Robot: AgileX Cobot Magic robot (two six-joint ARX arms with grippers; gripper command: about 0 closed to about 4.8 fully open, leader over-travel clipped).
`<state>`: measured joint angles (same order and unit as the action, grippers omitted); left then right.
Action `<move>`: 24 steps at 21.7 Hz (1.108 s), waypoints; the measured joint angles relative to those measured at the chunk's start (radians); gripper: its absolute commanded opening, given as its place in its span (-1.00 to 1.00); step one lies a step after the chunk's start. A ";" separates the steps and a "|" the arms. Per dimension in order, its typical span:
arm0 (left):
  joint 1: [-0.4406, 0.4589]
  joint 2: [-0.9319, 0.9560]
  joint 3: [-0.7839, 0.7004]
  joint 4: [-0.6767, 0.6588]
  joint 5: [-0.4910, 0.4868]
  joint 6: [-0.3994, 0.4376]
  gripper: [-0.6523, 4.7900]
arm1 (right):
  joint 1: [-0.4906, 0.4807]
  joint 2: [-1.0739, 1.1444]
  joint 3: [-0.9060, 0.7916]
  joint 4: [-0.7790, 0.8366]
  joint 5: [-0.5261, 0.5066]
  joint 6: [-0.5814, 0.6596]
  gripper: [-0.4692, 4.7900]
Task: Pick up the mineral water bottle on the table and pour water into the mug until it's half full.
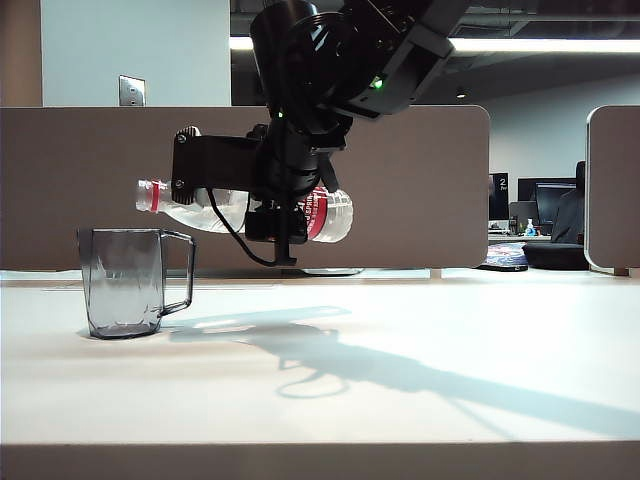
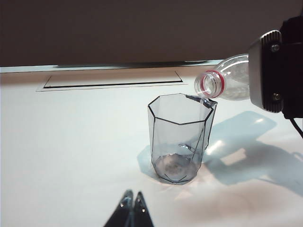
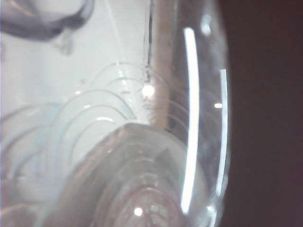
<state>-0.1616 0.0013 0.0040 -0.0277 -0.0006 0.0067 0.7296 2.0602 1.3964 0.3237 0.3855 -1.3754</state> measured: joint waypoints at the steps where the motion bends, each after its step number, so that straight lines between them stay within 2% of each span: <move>1: 0.000 0.000 0.000 0.000 0.000 0.000 -0.78 | -0.001 0.000 0.000 0.000 0.000 -0.005 0.20; 7: 0.000 0.000 0.000 0.000 0.000 0.000 -0.78 | -0.001 0.010 0.006 0.000 0.000 -0.018 0.20; 14: 0.000 0.000 0.000 0.000 0.000 0.000 -0.78 | -0.002 0.051 0.090 -0.006 0.018 -0.050 0.20; 17: 0.000 0.000 0.000 0.000 0.000 0.000 -0.78 | -0.004 0.051 0.091 -0.006 0.018 -0.092 0.20; 24: 0.000 0.000 0.000 0.000 0.000 0.000 -0.78 | -0.005 0.051 0.090 -0.008 0.019 -0.101 0.20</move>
<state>-0.1616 0.0010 0.0040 -0.0277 -0.0006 0.0067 0.7242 2.1113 1.4868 0.3153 0.4042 -1.4761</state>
